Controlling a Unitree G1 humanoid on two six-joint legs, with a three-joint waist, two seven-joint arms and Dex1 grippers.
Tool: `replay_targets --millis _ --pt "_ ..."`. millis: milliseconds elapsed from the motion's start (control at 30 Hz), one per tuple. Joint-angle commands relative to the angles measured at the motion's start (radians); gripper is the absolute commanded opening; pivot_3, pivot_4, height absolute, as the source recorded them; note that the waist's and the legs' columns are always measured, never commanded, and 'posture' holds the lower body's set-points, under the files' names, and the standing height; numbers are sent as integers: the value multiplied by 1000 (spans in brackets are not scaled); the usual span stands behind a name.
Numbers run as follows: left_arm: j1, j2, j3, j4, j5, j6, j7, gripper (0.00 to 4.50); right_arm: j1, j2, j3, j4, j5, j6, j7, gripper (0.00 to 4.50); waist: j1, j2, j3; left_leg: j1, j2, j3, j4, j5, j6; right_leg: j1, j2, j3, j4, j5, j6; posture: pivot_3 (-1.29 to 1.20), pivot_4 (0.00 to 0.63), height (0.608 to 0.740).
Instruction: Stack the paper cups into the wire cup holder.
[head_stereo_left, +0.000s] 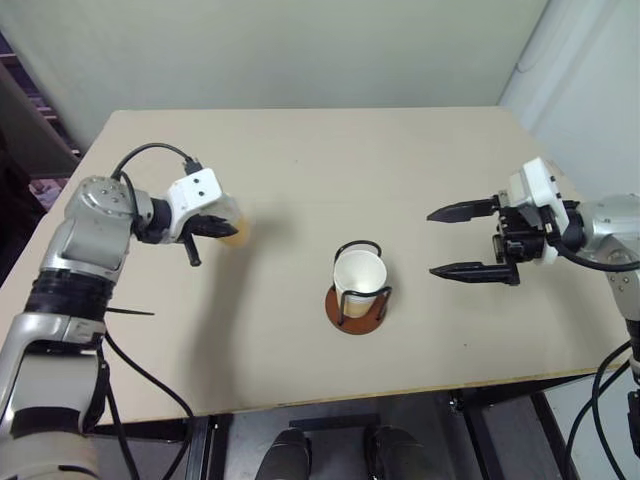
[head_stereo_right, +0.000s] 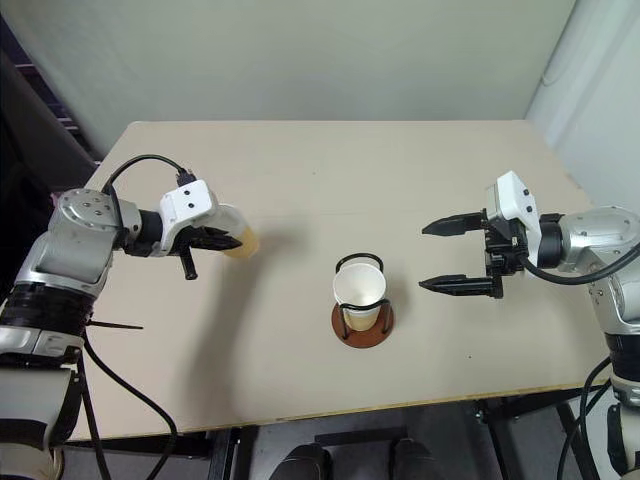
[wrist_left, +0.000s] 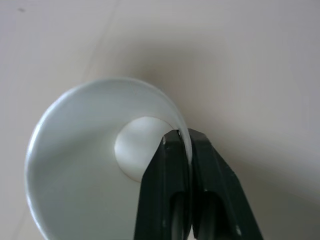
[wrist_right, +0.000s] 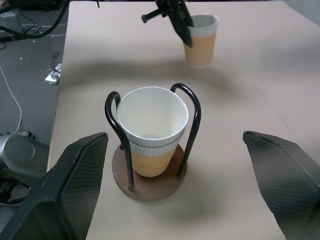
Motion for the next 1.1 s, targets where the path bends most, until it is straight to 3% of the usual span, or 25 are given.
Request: replay_targets --millis 33,200,333,633,800,1100 --pt "-55 15 95 -139 -117 52 -67 38 -7 -17 -39 -24 13 -11 -6 4500 2 0 0 -1 0 0 1 0 0 0 0 0 0 0 0 0 150 740" --pt "-189 -26 157 -360 -357 204 -182 38 4 -34 -56 -18 6 -22 -8 4500 9 0 0 -5 0 0 7 0 0 0 0 0 -1 1 2 0 150 740" --pt "-263 -61 132 -477 -469 266 -245 38 18 -48 -74 -23 10 -26 -15 4500 5 1 0 -5 -1 2 10 -1 1 1 -1 1 -1 1 3 0 150 740" --pt "-269 -96 -58 -477 -364 132 -343 38 88 -103 -165 -54 59 -7 -11 4500 1 1 0 -3 0 1 12 -2 5 3 -1 1 0 4 6 0 150 740" --pt "-282 -165 -104 -447 -331 82 -337 38 136 -133 -217 -68 64 0 -27 4500 6 1 0 -3 0 1 14 -2 7 5 -1 2 -2 5 8 0 150 740" --pt "-242 -192 -200 -423 -222 -27 -334 38 203 -132 -248 -138 84 25 -83 4500 5 2 0 -3 0 2 13 -3 8 5 -1 2 -2 5 8 0 150 740"
